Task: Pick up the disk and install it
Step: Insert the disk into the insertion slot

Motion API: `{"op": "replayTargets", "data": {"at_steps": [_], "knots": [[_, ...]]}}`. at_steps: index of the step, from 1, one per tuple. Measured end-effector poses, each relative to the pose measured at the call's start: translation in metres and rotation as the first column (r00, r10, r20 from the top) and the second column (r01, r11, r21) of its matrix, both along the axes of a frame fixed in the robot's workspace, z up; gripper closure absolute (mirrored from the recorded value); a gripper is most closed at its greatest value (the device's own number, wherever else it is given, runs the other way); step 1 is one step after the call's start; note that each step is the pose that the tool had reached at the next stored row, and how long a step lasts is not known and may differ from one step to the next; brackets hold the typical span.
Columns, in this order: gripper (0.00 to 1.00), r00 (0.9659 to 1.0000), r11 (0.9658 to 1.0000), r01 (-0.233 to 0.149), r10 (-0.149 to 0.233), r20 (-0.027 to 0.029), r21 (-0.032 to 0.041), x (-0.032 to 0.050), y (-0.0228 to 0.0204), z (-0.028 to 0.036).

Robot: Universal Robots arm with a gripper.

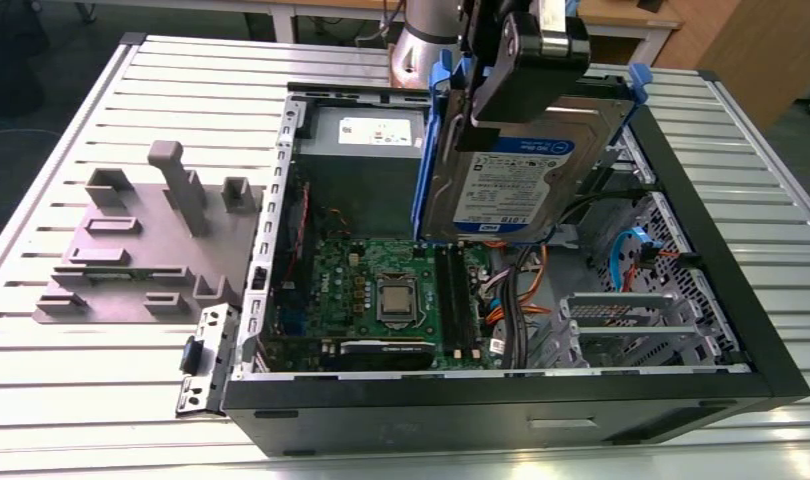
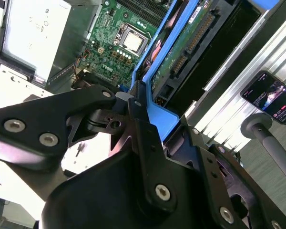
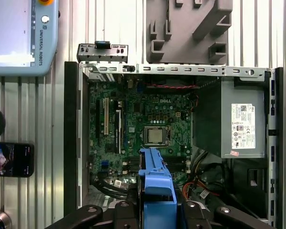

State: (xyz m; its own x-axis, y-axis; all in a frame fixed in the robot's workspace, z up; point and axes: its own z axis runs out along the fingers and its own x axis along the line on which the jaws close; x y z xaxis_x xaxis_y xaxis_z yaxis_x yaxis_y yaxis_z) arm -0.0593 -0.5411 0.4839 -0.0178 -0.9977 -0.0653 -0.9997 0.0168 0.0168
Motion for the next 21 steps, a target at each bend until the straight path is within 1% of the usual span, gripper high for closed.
{"op": "replayTargets", "data": {"at_steps": [17, 19, 21], "knots": [[0.64, 1.0000, 1.0000, 0.000, 0.000, 0.0000, 0.0000, 0.0010, -0.0001, 0.0000], [0.64, 1.0000, 1.0000, 0.000, 0.000, 0.0000, 0.0000, 0.0010, -0.0007, 0.0000], [0.64, 1.0000, 1.0000, 0.000, 0.000, 0.0000, -0.0001, 0.0011, -0.0023, -0.0001]]}}
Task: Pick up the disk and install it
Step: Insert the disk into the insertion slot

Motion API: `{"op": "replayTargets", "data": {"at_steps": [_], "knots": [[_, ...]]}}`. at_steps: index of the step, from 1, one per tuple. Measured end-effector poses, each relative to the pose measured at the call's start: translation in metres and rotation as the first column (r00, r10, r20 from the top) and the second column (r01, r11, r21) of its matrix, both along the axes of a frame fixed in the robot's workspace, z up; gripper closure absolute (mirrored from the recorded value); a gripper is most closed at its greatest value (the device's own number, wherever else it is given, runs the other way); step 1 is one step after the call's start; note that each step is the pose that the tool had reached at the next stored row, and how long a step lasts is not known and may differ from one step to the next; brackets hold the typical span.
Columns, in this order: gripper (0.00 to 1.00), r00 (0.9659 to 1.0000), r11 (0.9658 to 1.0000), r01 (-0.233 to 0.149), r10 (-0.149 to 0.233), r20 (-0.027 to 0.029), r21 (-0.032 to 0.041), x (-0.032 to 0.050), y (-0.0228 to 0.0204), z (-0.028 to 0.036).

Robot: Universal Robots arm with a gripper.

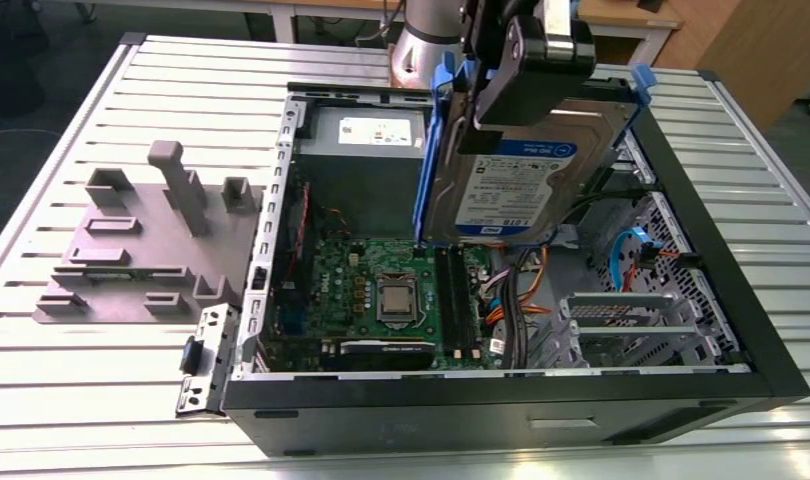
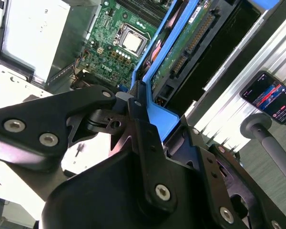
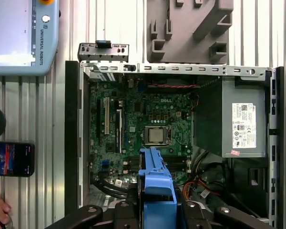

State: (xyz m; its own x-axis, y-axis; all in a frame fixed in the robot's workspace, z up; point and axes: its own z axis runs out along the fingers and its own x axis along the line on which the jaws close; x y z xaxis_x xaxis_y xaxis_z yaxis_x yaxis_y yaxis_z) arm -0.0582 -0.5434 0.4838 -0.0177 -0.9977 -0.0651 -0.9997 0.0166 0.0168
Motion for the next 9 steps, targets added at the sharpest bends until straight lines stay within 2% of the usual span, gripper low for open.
{"op": "replayTargets", "data": {"at_steps": [3, 9], "knots": [[0.64, 1.0000, 1.0000, 0.000, 0.000, 0.0000, 0.0001, -0.0001, -0.0051, -0.0004], [0.64, 1.0000, 1.0000, 0.000, 0.000, -0.0001, 0.0002, 0.0020, -0.0181, -0.0017]]}}
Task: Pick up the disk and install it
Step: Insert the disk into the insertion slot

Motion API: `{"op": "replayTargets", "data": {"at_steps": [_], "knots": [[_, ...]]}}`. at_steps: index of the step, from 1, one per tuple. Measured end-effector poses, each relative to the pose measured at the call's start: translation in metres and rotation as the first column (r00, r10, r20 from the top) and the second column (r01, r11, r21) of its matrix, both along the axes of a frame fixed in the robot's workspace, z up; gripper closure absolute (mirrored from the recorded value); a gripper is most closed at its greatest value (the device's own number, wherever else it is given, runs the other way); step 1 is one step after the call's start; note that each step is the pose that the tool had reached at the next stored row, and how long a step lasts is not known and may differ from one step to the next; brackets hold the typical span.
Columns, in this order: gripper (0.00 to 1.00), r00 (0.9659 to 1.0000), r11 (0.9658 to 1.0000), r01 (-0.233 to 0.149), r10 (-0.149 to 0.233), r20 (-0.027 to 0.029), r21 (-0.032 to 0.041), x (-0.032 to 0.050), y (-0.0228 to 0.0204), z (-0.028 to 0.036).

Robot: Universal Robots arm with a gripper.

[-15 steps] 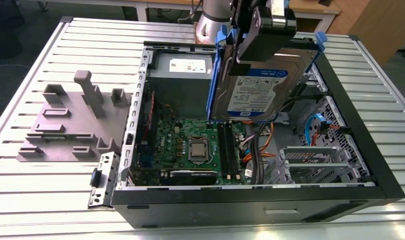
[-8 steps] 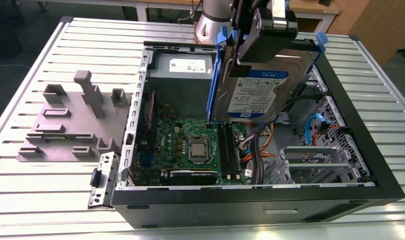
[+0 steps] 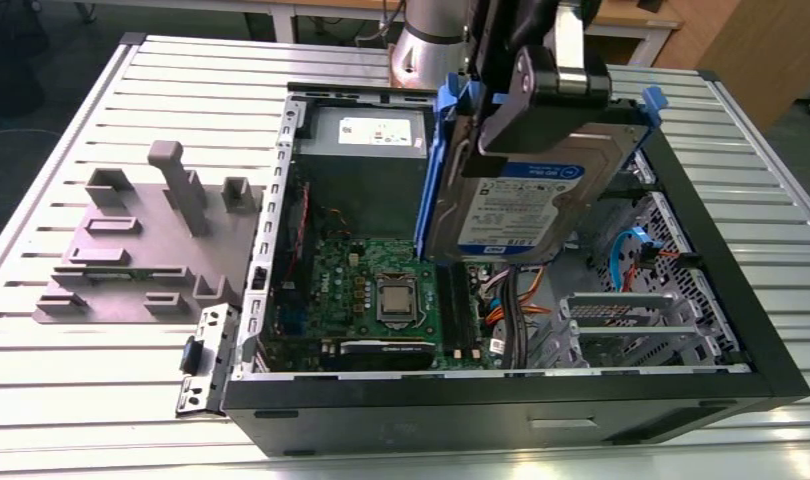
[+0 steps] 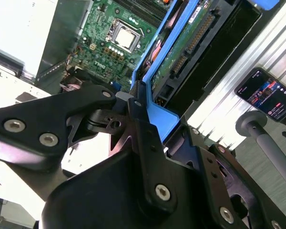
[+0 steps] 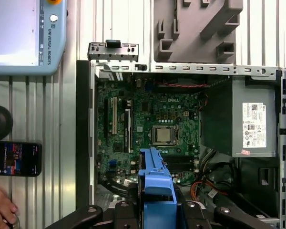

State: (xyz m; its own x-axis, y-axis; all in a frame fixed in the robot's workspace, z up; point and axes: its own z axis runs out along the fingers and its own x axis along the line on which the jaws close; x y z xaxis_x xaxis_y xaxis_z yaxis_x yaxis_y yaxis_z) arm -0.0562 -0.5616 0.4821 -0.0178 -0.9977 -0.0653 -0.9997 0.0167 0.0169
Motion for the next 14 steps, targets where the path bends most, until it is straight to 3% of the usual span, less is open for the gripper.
{"op": "replayTargets", "data": {"at_steps": [10, 14], "knots": [[0.64, 1.0000, 1.0000, 0.000, 0.000, -0.0009, 0.0000, 0.0370, -0.0040, -0.0049], [0.64, 1.0000, 1.0000, 0.000, 0.000, -0.0008, 0.0000, 0.0421, -0.0087, -0.0074]]}}
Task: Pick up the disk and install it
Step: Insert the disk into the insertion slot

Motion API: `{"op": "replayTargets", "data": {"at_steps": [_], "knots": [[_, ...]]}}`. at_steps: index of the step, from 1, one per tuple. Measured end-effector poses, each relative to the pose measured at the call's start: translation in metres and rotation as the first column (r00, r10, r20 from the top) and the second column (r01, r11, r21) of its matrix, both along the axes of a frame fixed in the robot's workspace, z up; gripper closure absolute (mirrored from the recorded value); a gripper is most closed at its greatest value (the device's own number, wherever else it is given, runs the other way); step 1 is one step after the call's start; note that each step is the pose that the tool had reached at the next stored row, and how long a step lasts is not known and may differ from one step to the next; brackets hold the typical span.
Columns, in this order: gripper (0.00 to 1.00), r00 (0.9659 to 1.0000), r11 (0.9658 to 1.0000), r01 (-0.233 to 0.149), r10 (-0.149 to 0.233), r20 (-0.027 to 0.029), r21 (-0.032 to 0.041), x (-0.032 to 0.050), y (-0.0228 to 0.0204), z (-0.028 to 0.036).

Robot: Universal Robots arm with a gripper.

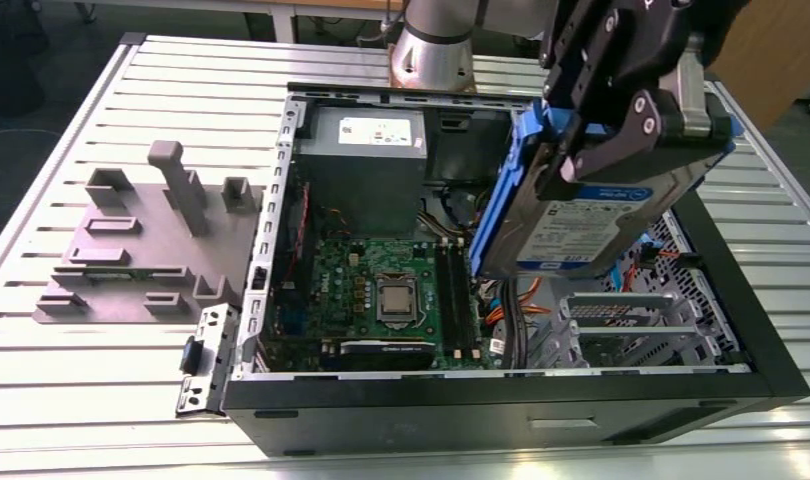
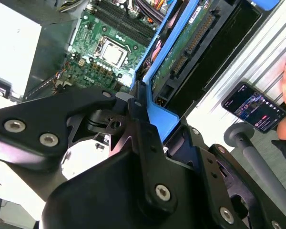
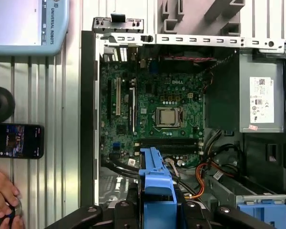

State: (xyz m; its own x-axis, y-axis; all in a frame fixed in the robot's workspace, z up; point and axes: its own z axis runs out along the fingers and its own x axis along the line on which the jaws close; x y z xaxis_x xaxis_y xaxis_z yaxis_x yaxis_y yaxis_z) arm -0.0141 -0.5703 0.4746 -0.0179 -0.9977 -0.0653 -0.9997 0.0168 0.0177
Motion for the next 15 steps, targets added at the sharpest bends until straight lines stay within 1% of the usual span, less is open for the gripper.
{"op": "replayTargets", "data": {"at_steps": [5, 8, 12, 15], "knots": [[0.64, 1.0000, 1.0000, 0.000, 0.000, 0.0000, 0.0000, 0.0017, -0.0071, -0.0021], [0.64, 1.0000, 1.0000, 0.000, 0.000, 0.0000, -0.0002, 0.0057, -0.0087, -0.0028], [0.64, 1.0000, 1.0000, 0.000, 0.000, -0.0001, -0.0010, 0.0141, -0.0100, -0.0034], [0.64, 1.0000, 1.0000, 0.000, 0.000, 0.0000, -0.0008, 0.0169, -0.0128, -0.0047]]}}
